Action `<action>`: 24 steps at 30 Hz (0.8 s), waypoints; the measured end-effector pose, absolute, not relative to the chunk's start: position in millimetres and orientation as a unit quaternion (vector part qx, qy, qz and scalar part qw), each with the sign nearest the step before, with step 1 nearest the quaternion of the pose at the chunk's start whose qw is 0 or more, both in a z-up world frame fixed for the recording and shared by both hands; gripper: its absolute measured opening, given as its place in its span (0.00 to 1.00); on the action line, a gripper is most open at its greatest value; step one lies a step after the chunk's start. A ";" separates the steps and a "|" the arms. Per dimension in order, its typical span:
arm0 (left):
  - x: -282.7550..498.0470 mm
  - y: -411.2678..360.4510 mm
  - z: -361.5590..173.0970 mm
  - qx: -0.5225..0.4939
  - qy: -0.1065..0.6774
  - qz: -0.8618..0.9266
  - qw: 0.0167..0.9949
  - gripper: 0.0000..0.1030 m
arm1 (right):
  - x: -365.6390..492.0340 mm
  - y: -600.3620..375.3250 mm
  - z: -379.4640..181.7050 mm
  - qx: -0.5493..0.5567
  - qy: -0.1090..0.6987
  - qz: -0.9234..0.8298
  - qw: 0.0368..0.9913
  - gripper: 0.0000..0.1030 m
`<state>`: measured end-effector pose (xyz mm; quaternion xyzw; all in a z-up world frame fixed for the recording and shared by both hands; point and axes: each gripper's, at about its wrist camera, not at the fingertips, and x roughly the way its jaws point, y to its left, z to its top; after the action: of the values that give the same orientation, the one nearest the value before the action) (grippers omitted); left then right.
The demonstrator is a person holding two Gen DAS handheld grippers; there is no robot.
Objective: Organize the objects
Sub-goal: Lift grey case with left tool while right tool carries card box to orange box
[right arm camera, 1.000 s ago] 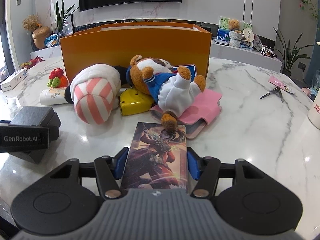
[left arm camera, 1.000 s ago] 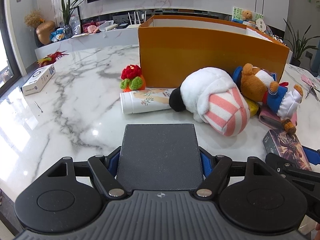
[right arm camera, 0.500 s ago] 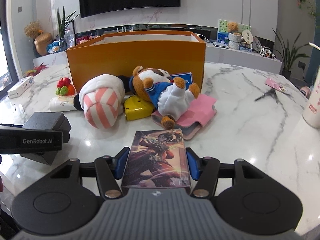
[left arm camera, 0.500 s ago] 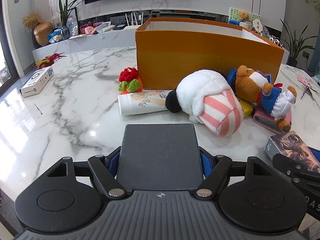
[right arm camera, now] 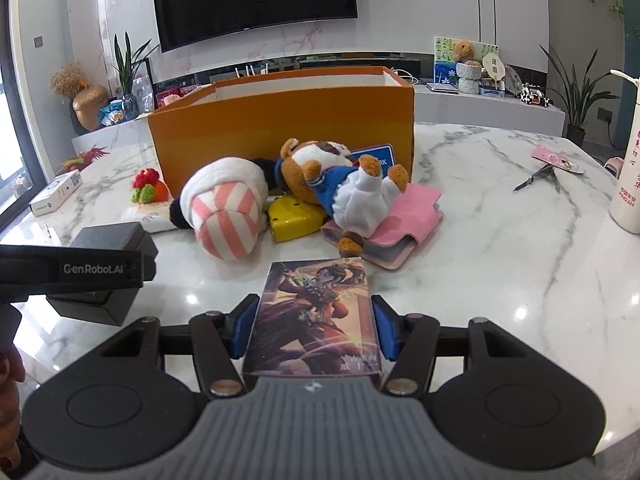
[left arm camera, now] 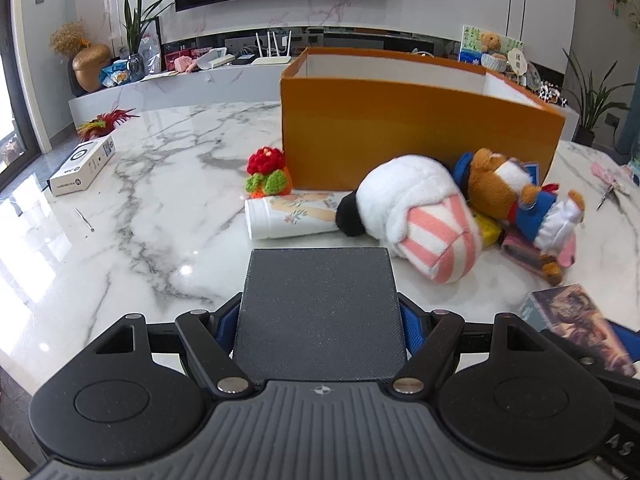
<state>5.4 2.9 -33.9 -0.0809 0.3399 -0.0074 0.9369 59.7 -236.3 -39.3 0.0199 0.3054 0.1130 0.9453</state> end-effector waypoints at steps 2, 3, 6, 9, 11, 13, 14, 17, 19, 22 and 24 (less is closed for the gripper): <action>3.2 2.5 -28.5 -0.084 0.334 -0.010 0.939 0.85 | 59.5 -235.2 -37.1 0.024 0.303 0.113 0.946 0.59; 2.2 2.0 -25.9 -0.085 0.332 -0.011 0.940 0.85 | 59.3 -235.1 -35.7 0.027 0.301 0.113 0.947 0.59; 0.1 1.4 -20.6 -0.091 0.328 -0.010 0.940 0.85 | 56.8 -236.8 -32.6 0.032 0.296 0.109 0.948 0.59; -3.2 1.7 -13.4 -0.104 0.328 -0.010 0.939 0.85 | 53.3 -241.8 -27.9 0.044 0.292 0.105 0.950 0.59; -7.7 1.2 -4.4 -0.110 0.322 -0.014 0.940 0.85 | 51.7 -245.2 -23.0 0.054 0.288 0.104 0.950 0.59; -12.0 0.2 6.5 -0.110 0.311 -0.015 0.944 0.85 | 50.5 -248.8 -15.0 0.064 0.283 0.104 0.951 0.59; -13.6 0.4 12.0 -0.111 0.304 -0.015 0.946 0.85 | 49.9 -250.2 -9.9 0.067 0.280 0.103 0.952 0.59; -16.5 1.6 27.2 -0.113 0.284 -0.011 0.952 0.85 | 48.7 -254.6 10.0 0.086 0.275 0.107 0.952 0.59; -17.0 4.1 34.2 -0.124 0.276 -0.010 0.953 0.85 | 47.3 -256.3 23.4 0.096 0.268 0.116 0.952 0.59; -13.9 7.9 42.8 -0.135 0.269 -0.006 0.954 0.85 | 46.2 -254.2 35.8 0.076 0.248 0.125 0.958 0.59; -10.7 8.2 48.3 -0.132 0.264 -0.003 0.956 0.85 | 48.7 -256.8 40.9 0.073 0.243 0.130 0.958 0.59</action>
<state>-10.7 8.2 48.3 -0.1316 0.2636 -0.0031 0.9556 48.7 -256.8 40.9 0.0728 0.2428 0.1304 0.9585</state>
